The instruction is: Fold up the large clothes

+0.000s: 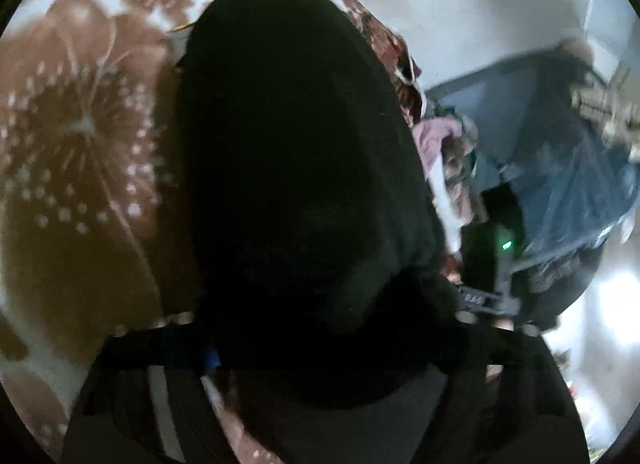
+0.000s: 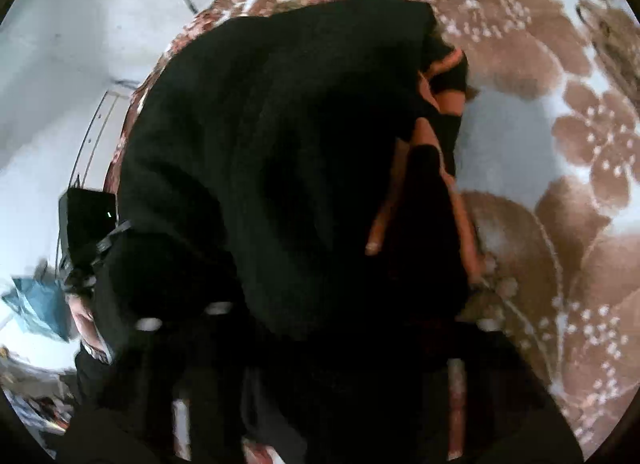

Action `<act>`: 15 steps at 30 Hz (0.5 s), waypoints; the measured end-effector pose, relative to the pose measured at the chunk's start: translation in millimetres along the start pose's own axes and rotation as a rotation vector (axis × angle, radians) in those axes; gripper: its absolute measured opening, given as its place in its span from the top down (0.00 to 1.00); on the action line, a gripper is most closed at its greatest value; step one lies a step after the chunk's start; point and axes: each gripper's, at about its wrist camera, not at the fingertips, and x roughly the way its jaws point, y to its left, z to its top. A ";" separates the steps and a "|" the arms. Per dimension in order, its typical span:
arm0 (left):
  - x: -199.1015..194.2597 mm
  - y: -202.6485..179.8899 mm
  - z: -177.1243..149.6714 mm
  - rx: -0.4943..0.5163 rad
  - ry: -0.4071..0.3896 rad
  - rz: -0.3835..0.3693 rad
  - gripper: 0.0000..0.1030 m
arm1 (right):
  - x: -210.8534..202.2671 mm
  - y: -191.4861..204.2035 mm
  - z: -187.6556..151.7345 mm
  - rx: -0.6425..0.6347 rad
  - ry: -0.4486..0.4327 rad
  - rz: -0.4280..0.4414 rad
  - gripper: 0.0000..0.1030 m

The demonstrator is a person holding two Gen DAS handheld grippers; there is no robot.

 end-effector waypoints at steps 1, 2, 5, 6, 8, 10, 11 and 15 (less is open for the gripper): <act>1.9 -3.1 -0.4 0.009 0.006 -0.004 0.33 | 2.3 6.4 -2.7 -0.027 -0.001 -0.026 0.68; 4.4 -1.9 0.0 -0.005 -0.001 -0.009 0.33 | 8.3 7.0 -3.5 -0.025 -0.004 -0.027 0.69; 12.2 9.4 -3.4 -0.072 -0.042 -0.036 0.34 | 20.6 0.3 -5.2 0.042 -0.037 0.000 0.70; 11.2 8.6 -4.5 -0.085 -0.048 -0.034 0.38 | 18.0 3.6 -7.5 0.045 -0.058 -0.014 0.72; -2.9 -9.6 -10.4 -0.073 -0.059 -0.006 0.45 | 4.3 15.4 -17.5 0.003 -0.122 -0.055 0.74; -14.0 -32.0 -17.3 -0.028 -0.051 0.002 0.46 | -16.0 28.9 -30.6 -0.015 -0.169 -0.077 0.75; -20.3 -48.2 -24.7 0.007 -0.050 0.013 0.46 | -24.2 33.1 -37.2 -0.016 -0.172 -0.088 0.76; -42.5 -97.1 -40.9 0.069 -0.052 0.015 0.47 | -67.7 61.9 -65.8 -0.054 -0.214 -0.109 0.77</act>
